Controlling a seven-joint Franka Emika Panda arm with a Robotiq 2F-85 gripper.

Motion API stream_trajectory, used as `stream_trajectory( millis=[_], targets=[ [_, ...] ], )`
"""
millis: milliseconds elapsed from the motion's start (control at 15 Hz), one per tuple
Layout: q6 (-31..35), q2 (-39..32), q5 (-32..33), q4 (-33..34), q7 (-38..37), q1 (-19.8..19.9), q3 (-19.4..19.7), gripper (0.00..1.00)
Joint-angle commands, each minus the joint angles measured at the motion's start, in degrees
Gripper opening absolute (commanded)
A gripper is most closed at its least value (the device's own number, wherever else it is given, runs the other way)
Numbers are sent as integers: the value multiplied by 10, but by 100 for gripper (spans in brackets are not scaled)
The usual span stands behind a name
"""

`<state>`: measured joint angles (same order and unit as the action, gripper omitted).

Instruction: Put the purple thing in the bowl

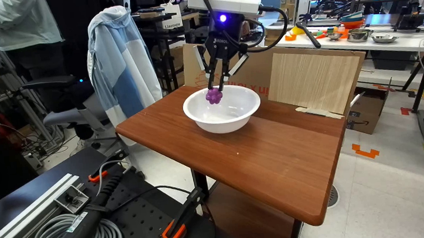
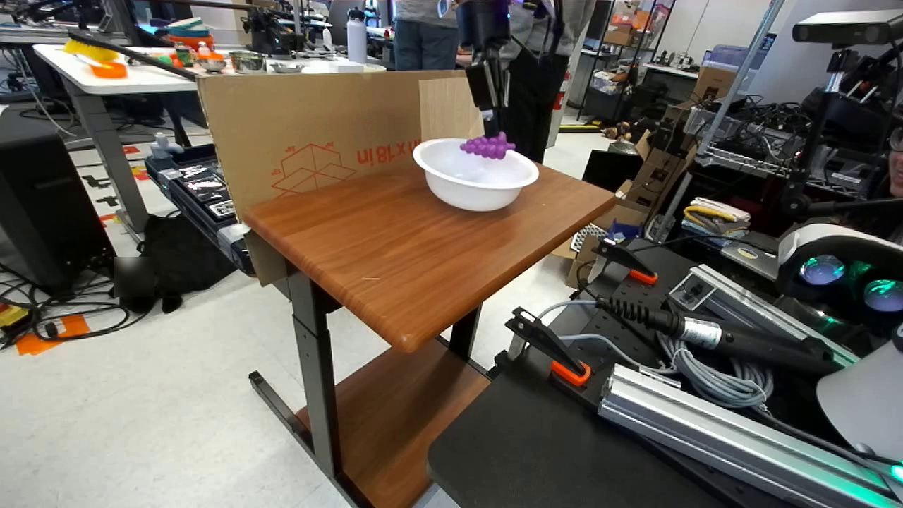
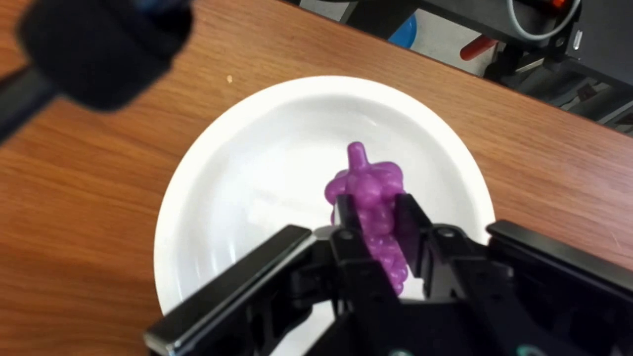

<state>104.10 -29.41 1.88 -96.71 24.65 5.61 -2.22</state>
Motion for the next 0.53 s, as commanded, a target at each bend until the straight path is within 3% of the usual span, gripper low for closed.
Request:
stream_trajectory(
  millis=[0,67,133,267,467],
  targets=[
    [-32,-48,2,73,-4,-11,-5,6],
    [-36,-58,2,84,-5,-13,-6,15],
    [-42,-65,0,93,-4,-15,-7,49],
    [-50,-78,3,109,-7,-18,-7,51],
    [-58,-76,0,112,-2,-20,-11,71]
  ],
)
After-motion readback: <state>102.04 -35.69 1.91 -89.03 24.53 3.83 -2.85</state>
